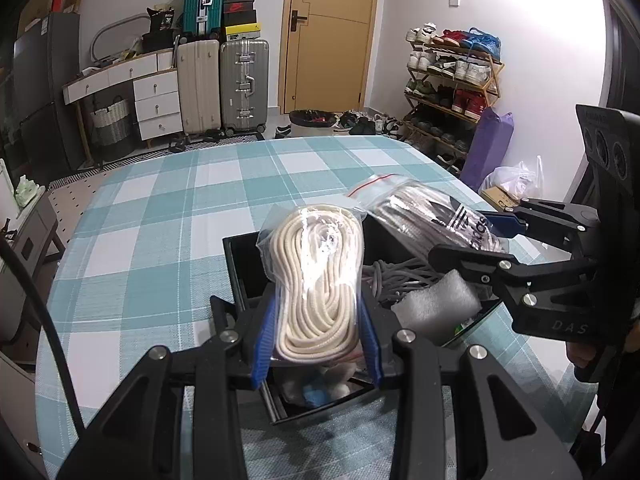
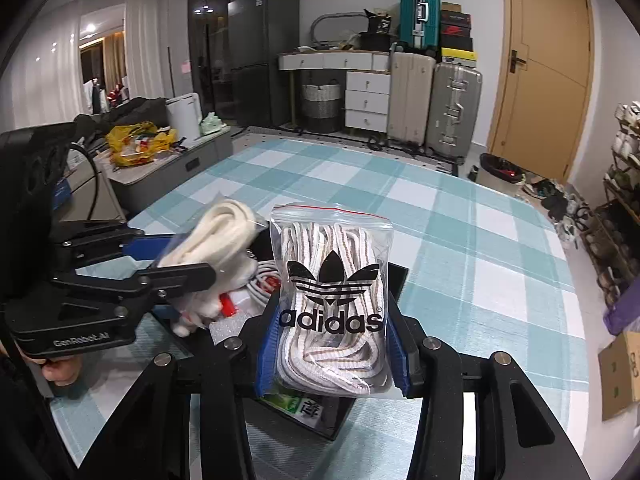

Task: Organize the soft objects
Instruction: 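Carry the rope bag and adidas lace bag over the black box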

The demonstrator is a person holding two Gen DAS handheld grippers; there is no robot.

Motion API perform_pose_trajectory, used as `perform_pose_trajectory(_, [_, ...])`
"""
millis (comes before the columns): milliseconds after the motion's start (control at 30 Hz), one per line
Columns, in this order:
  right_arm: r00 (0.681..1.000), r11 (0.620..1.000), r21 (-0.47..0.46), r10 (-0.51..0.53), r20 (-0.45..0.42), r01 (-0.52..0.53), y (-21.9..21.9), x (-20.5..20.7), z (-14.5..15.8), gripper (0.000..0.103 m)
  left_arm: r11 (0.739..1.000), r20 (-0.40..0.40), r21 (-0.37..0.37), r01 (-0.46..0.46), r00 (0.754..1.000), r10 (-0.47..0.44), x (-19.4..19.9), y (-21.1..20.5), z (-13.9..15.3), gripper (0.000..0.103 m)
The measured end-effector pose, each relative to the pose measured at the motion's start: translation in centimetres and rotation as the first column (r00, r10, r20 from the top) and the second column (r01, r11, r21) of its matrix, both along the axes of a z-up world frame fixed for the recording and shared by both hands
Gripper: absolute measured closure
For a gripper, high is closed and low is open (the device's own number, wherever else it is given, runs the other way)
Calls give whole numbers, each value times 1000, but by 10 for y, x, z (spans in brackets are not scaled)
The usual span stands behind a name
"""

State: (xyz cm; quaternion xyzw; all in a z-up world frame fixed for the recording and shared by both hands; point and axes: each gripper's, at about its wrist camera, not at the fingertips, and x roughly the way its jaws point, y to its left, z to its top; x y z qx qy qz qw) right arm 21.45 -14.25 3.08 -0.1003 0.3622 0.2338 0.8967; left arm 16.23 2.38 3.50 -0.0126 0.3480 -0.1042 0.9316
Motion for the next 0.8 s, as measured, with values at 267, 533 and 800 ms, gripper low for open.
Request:
perform_pose_trajectory(267, [1000,1000,-27,6,17,-6,-2,1,5,57,1000,10,-4,-14,1000,14,-1,2,3,67])
perform_pose_trajectory(533, [998,997,-42,59,2,-59,0,2,4,57,999,17,-8,-33,999,33,-2,8,6,67])
perform_pose_trajectory(800, [990,989,-50,138,-6,-139,13,4,6,48,999,20,-17,-48,999,48,-4,14,9,67])
